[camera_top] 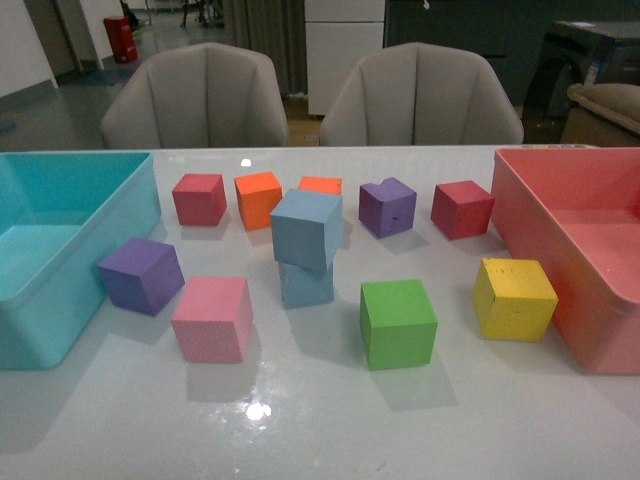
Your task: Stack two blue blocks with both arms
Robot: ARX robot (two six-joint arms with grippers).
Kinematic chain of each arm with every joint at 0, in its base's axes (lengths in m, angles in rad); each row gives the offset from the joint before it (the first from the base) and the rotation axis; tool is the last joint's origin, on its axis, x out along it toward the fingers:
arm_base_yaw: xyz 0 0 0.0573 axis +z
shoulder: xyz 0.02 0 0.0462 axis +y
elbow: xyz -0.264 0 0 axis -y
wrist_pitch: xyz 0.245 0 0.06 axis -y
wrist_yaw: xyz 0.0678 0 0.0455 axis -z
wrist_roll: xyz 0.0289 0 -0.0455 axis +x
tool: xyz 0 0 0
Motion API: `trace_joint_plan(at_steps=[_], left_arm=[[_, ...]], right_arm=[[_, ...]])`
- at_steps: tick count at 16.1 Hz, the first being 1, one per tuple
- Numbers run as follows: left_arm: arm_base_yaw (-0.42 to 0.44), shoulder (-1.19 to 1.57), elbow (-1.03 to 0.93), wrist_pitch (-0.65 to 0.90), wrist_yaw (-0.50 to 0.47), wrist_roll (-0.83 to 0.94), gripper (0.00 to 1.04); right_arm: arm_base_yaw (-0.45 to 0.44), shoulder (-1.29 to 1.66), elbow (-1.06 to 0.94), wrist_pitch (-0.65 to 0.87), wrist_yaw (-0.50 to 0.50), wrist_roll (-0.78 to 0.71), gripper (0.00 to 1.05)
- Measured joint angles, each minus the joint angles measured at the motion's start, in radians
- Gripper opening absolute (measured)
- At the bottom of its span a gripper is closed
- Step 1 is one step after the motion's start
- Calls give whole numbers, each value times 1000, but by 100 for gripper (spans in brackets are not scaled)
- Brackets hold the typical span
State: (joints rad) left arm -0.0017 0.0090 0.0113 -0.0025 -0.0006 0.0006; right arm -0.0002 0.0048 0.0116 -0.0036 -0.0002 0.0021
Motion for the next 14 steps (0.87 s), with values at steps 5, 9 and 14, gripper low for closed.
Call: trace_joint_plan(at_steps=[5, 9, 14], left_arm=[[0, 0, 0, -1, 0, 0, 72], [0, 0, 0, -1, 0, 0, 98], [0, 0, 0, -1, 0, 0, 98]], right_arm=[[0, 0, 0, 0, 0, 0, 98], [0, 0, 0, 0, 0, 0, 98], [0, 0, 0, 0, 0, 0, 98]])
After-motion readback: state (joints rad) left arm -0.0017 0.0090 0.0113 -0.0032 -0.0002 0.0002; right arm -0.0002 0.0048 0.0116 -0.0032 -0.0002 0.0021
